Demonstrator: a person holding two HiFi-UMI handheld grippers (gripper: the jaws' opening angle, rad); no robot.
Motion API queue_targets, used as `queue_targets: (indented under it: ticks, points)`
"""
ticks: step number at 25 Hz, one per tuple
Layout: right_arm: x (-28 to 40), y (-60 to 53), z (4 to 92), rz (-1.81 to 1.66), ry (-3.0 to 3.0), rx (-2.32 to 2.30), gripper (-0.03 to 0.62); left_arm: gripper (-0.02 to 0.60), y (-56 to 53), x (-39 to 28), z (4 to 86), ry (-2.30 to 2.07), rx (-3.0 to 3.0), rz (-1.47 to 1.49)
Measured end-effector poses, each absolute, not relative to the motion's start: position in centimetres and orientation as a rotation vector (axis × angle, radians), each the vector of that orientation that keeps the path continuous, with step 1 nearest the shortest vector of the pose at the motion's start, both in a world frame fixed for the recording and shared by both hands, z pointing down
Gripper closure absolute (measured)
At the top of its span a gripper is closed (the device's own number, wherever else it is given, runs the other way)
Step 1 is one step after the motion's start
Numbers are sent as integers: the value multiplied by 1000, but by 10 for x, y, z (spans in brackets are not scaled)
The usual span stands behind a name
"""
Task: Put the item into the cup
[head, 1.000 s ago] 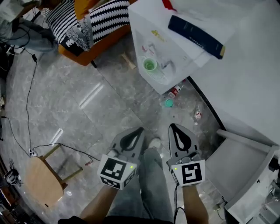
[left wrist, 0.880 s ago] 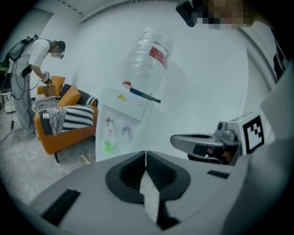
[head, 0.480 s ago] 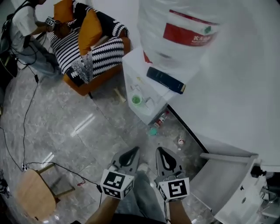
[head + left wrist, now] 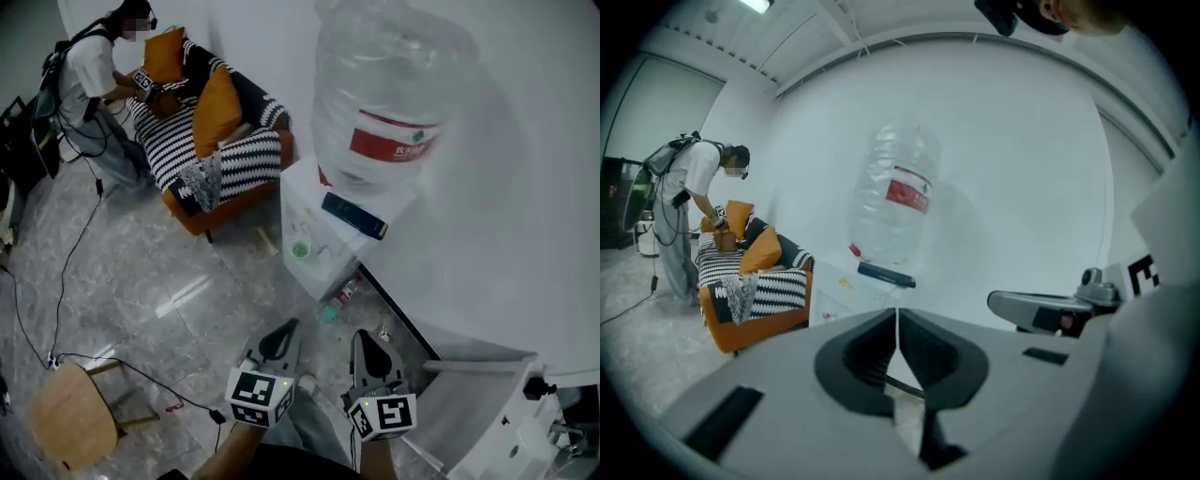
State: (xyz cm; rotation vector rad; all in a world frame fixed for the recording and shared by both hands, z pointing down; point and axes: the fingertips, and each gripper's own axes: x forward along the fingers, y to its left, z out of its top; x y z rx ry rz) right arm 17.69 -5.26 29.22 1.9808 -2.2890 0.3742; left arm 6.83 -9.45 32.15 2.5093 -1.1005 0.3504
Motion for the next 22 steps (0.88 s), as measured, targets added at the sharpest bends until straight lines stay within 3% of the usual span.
queue_targets:
  ticks: [22]
  points:
    - [125, -48, 153, -38, -2549, 1900, 585, 568, -75, 65, 191, -1191, 2677, 235]
